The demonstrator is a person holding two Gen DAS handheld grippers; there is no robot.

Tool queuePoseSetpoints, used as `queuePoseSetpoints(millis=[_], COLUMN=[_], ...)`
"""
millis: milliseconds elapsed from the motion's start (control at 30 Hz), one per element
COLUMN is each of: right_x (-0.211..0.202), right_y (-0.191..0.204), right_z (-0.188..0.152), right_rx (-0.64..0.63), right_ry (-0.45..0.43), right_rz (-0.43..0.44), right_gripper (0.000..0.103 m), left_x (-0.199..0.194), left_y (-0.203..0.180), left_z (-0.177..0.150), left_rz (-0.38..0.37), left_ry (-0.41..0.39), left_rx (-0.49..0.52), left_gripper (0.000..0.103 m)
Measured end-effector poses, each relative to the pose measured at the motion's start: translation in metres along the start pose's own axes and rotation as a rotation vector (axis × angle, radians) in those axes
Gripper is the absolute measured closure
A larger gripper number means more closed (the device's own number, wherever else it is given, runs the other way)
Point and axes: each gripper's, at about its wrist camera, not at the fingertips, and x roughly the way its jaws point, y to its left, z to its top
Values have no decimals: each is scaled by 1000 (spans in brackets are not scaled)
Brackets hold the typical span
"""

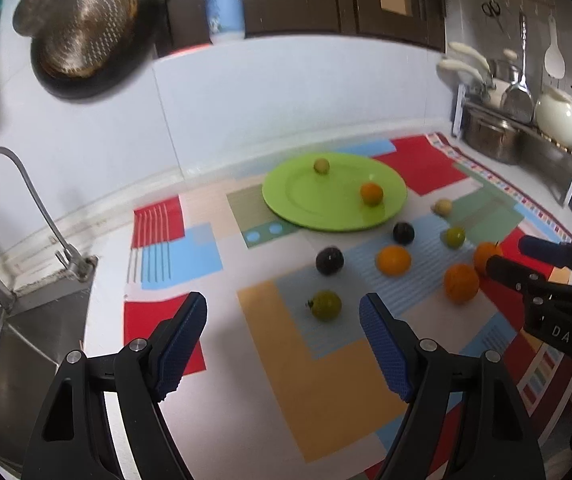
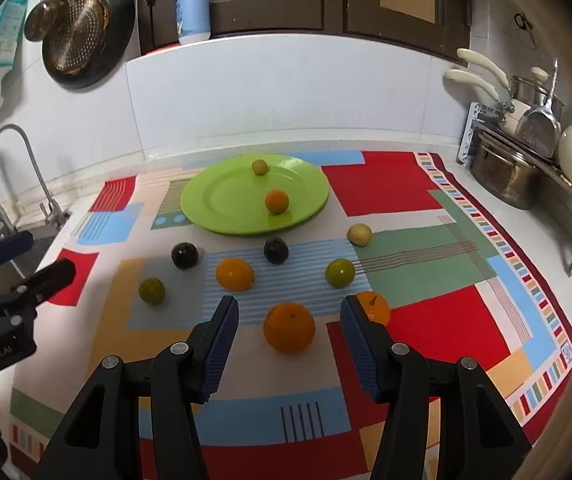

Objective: Organize fruits
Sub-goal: 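Withdraw both open tools from the plate toward the remaining fruits, then grasp the green lime with the left tool while the right tool grasps a large orange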

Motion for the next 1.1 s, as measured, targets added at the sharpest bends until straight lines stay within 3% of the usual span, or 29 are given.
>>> queuePoseSetpoints(millis=[467,700,1100], right_x=[40,55,71], right_y=[-5,-6,-10], right_z=[-14,-17,-16], right_rx=[22,27,32], right_ry=[128,170,199], right_rz=[26,37,66], right_gripper=[49,49,58], left_x=[53,76,99], left_y=[-9,-14,-23], left_z=[-11,-10,-2], left_rz=[-83,-135,-158], left_ry=[113,163,187], left_rx=[44,48,43], left_gripper=[25,44,62])
